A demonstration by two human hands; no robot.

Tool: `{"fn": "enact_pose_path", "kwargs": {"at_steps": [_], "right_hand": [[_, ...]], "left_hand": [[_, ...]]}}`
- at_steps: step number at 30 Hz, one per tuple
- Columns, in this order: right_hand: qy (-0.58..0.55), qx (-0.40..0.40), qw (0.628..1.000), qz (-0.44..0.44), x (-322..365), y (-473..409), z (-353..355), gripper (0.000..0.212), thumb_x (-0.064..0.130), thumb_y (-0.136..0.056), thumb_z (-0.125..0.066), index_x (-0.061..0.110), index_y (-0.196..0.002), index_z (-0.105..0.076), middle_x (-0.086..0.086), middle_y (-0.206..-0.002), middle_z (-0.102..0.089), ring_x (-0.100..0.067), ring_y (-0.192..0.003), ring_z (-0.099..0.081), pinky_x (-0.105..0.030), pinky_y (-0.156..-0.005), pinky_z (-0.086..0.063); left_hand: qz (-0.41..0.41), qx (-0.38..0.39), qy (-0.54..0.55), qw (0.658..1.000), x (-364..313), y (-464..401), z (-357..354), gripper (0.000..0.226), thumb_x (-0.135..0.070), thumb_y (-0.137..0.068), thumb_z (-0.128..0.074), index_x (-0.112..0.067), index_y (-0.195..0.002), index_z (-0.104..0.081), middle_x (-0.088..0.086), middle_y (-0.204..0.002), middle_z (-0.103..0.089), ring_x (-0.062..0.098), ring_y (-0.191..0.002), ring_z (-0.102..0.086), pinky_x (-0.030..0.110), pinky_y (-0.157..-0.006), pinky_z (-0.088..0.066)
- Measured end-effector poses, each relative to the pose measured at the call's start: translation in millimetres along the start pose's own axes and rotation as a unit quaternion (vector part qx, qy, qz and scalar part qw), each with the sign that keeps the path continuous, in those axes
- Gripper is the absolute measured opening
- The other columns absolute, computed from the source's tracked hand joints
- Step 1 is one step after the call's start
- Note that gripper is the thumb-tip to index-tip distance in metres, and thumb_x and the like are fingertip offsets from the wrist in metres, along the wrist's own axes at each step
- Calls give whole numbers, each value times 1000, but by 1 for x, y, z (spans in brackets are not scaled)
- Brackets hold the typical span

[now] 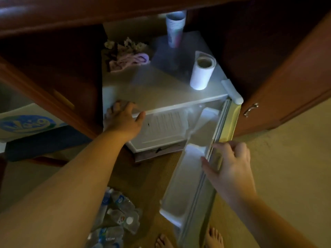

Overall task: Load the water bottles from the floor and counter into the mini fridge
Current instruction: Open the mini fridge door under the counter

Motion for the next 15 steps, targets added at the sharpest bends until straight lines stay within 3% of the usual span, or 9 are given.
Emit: {"fn": "enact_pose_path", "kwargs": {"at_steps": [2, 5, 7, 11, 15], "right_hand": [[26, 57, 992, -106, -25, -4, -11, 78, 44, -87, -74, 14, -151, -40, -19, -144, -39, -39, -130, -40, -55, -102, -44], [20, 102, 970, -219, -54, -7, -24, 94, 51, -95, -57, 18, -163, -1, -21, -162, -21, -40, -148, -26, -55, -111, -37], [50, 97, 965, -238, -66, -11, -26, 88, 50, -99, -48, 13, -163, 0, -22, -160, -26, -42, -144, -32, -56, -107, -42], [149, 73, 964, -206, -84, -15, -17, 69, 42, -105, -39, 7, -160, -18, -24, -149, -41, -46, -125, -49, -57, -86, -53], [180, 106, 966, -150, -111, -19, -4, 70, 49, -105, -37, 12, -161, -17, -23, -147, -43, -45, -123, -51, -54, -85, -53]], "left_hand": [[3, -9, -11, 1000, -1, 4, -2, 58, -70, -98, -32, -39, -148, -32, 9, -158, -24, 40, -142, -29, 56, -112, -35], [8, -28, -37, 999, -6, 8, -7, 63, -67, -100, -27, -33, -153, -26, 13, -163, -20, 41, -149, -20, 58, -120, -23], [23, -31, -33, 999, -7, 10, -8, 65, -66, -101, -24, -32, -156, -26, 13, -167, -16, 39, -154, -13, 58, -124, -15], [28, -32, -35, 998, -6, 13, -8, 66, -66, -102, -21, -33, -160, -19, 11, -172, -6, 36, -158, -6, 57, -126, -10], [33, -32, -43, 998, -8, 13, -11, 71, -69, -100, -20, -32, -160, -18, 12, -172, -4, 36, -158, -4, 58, -126, -9]]}}
Point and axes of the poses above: each hand's wrist, its own y-axis away from the middle knuckle, its own z-axis out of the back of the hand, x = y × z, the point moved 10 cm from there along -y, towards the middle knuckle
